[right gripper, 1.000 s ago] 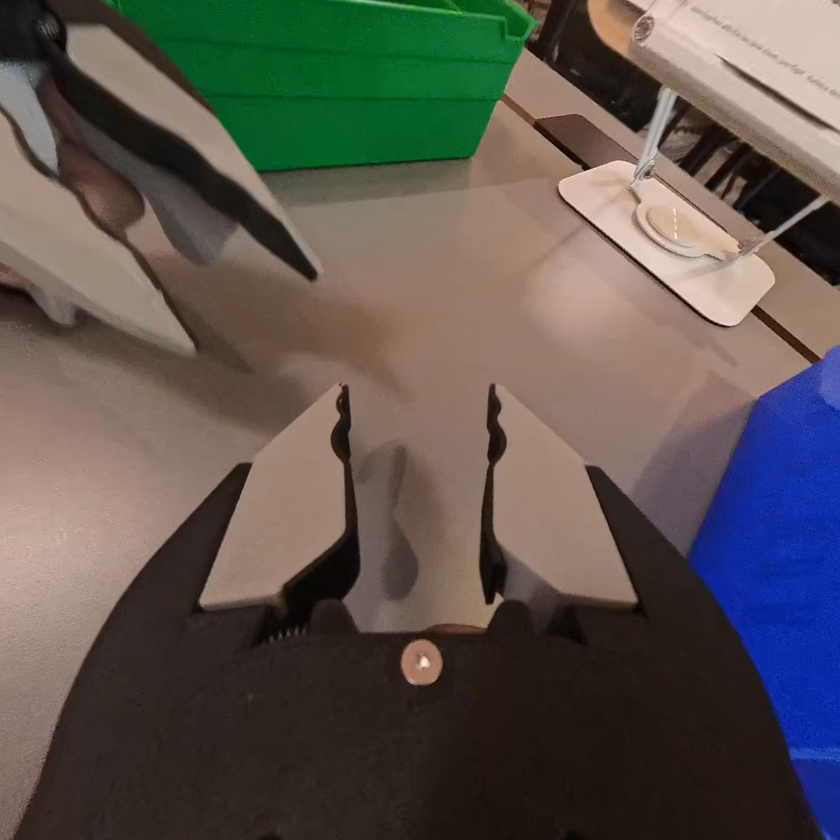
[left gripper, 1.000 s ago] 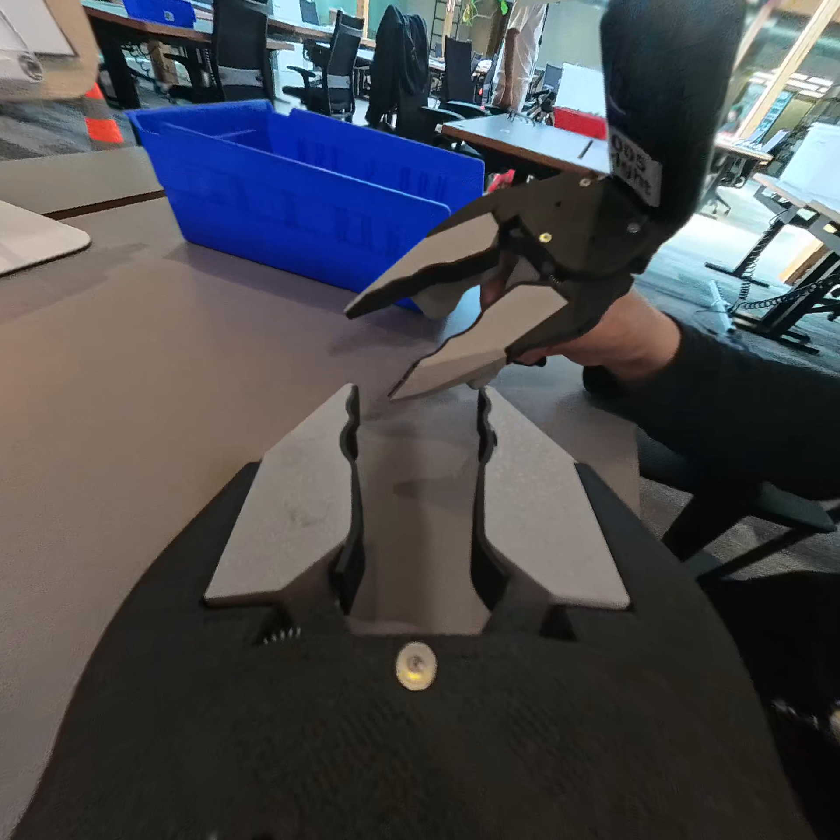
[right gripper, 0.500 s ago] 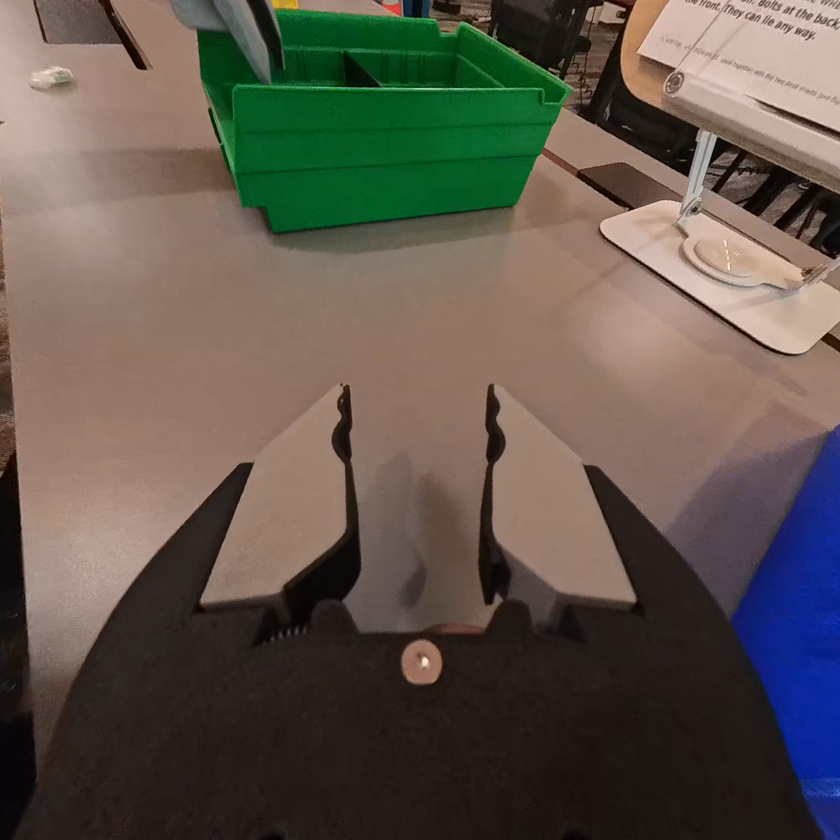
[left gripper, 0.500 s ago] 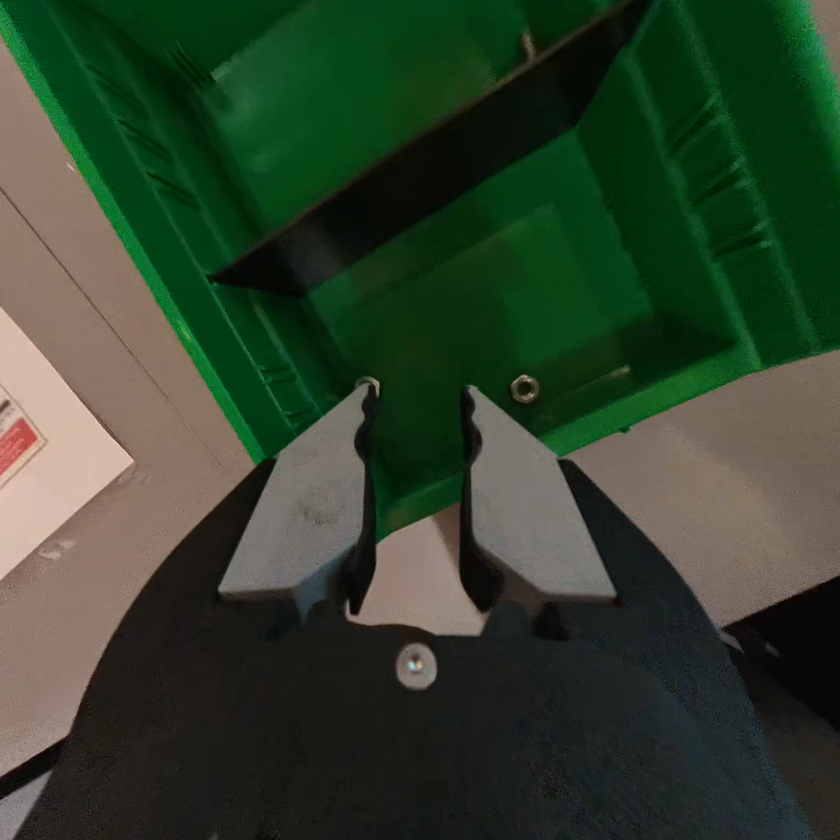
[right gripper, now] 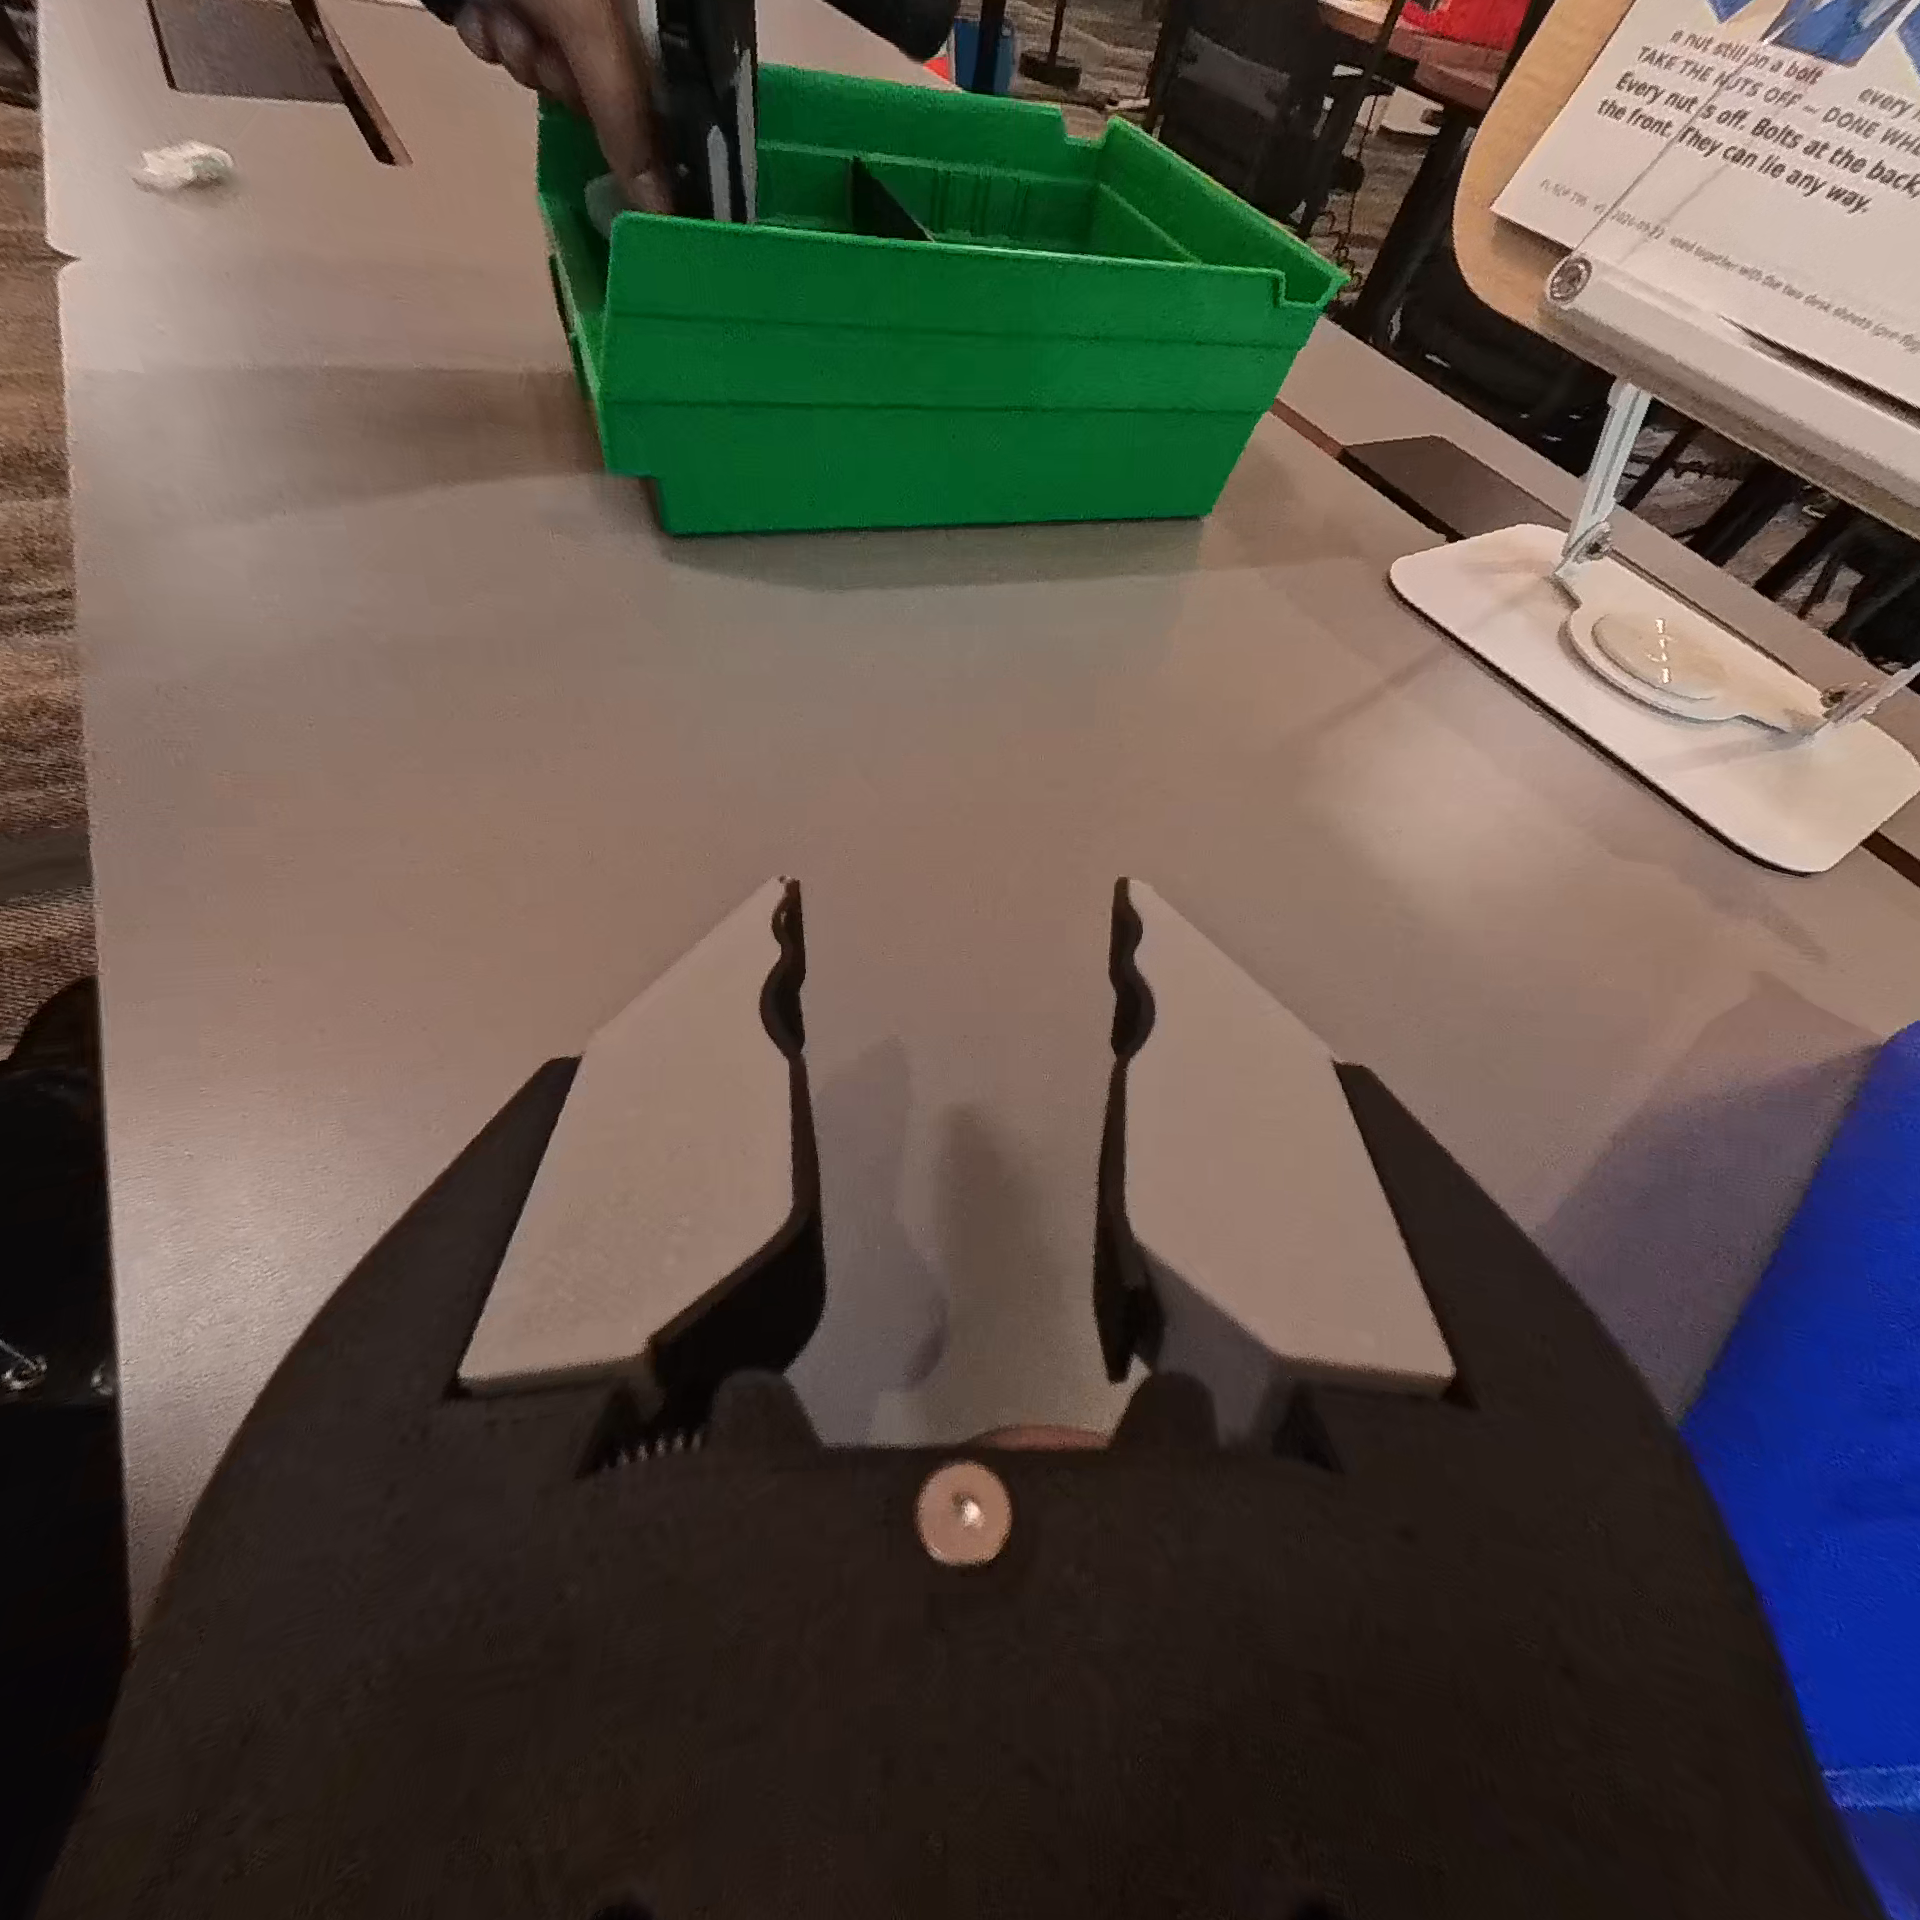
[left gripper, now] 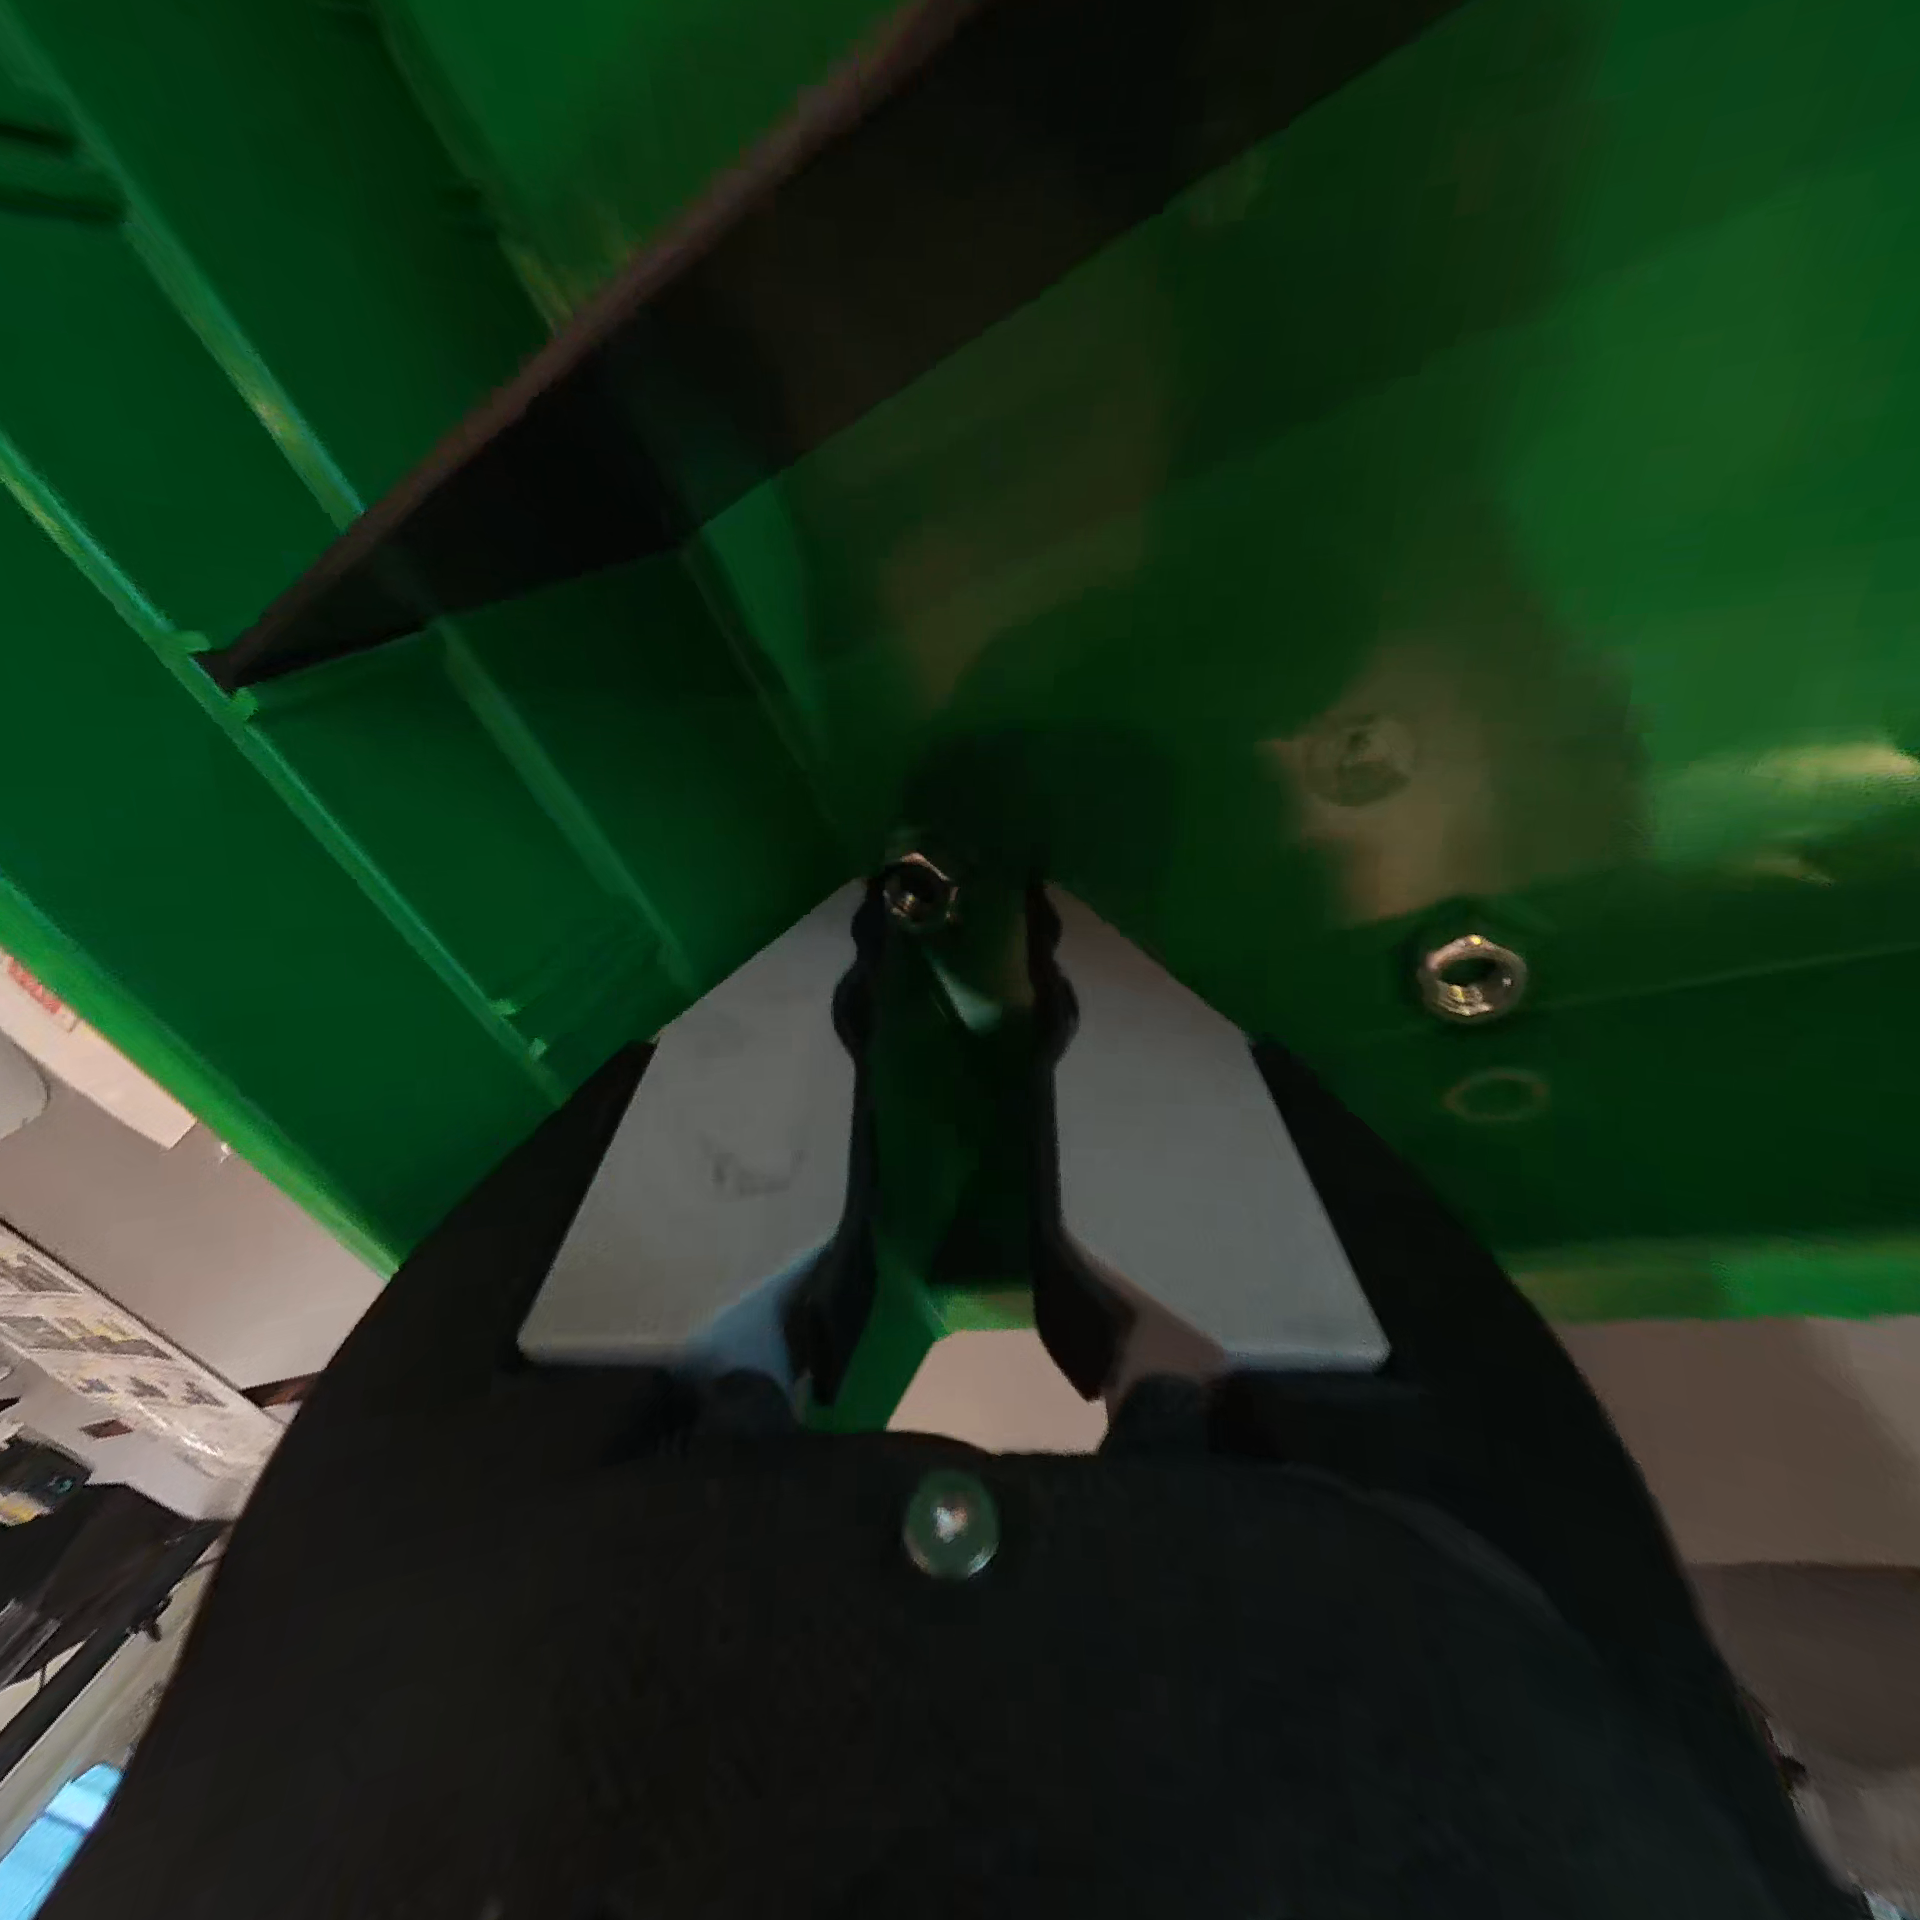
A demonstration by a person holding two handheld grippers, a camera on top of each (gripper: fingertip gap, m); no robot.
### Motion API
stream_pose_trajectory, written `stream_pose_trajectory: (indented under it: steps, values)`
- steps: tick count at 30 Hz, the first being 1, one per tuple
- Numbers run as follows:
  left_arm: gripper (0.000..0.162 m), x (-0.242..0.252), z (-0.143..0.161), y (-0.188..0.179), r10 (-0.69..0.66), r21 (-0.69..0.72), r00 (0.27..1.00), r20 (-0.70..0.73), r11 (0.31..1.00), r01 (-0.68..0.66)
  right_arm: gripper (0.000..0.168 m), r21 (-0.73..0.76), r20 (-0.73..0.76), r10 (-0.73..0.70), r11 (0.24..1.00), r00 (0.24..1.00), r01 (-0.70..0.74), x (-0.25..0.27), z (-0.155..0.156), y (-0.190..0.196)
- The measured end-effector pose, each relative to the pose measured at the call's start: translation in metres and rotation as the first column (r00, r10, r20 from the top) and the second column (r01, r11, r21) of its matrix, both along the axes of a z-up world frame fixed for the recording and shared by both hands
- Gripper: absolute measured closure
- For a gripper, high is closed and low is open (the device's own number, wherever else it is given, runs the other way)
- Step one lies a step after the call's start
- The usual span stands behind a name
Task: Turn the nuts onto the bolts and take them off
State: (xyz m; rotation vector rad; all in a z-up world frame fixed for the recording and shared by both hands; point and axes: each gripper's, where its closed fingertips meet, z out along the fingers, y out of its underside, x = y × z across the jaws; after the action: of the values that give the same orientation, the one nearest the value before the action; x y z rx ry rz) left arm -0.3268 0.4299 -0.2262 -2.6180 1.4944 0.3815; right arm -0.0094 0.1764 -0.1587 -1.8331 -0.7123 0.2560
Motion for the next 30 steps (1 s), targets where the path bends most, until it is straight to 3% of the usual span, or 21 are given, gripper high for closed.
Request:
stream_pose_trajectory:
  steps: [5,13,17,19,24,30]
  values:
    - [0.138,0.0,0.001,-0.001,0.058,-0.033,0.997,0.056,0.998,-0.056,0.113,0.02,0.007,0.011,1.0,1.0,-0.012,-0.003,0.002,-0.004]
    - [0.128,0.015,0.004,-0.006,0.178,-0.2,0.968,0.175,0.969,-0.142,0.114,0.023,-0.015,0.031,0.999,0.999,-0.03,-0.005,0.004,-0.008]
    - [0.138,0.013,0.0,-0.021,0.19,-0.269,0.965,0.179,0.953,-0.138,0.114,0.023,-0.003,0.023,0.999,1.0,-0.023,-0.002,0.003,-0.008]
    - [0.145,0.006,-0.003,-0.015,0.162,-0.202,0.976,0.148,0.971,-0.131,0.114,0.028,-0.007,0.028,0.999,1.0,-0.028,-0.004,0.004,-0.008]
    - [0.122,0.012,-0.003,-0.022,0.139,-0.225,0.98,0.142,0.969,-0.105,0.115,0.022,0.001,0.03,0.999,1.0,-0.03,-0.004,0.002,-0.008]
    - [0.121,0.019,0.01,-0.018,0.12,-0.209,0.977,0.174,0.974,-0.083,0.115,0.014,0.009,0.028,1.0,1.0,-0.028,-0.004,-0.001,-0.007]
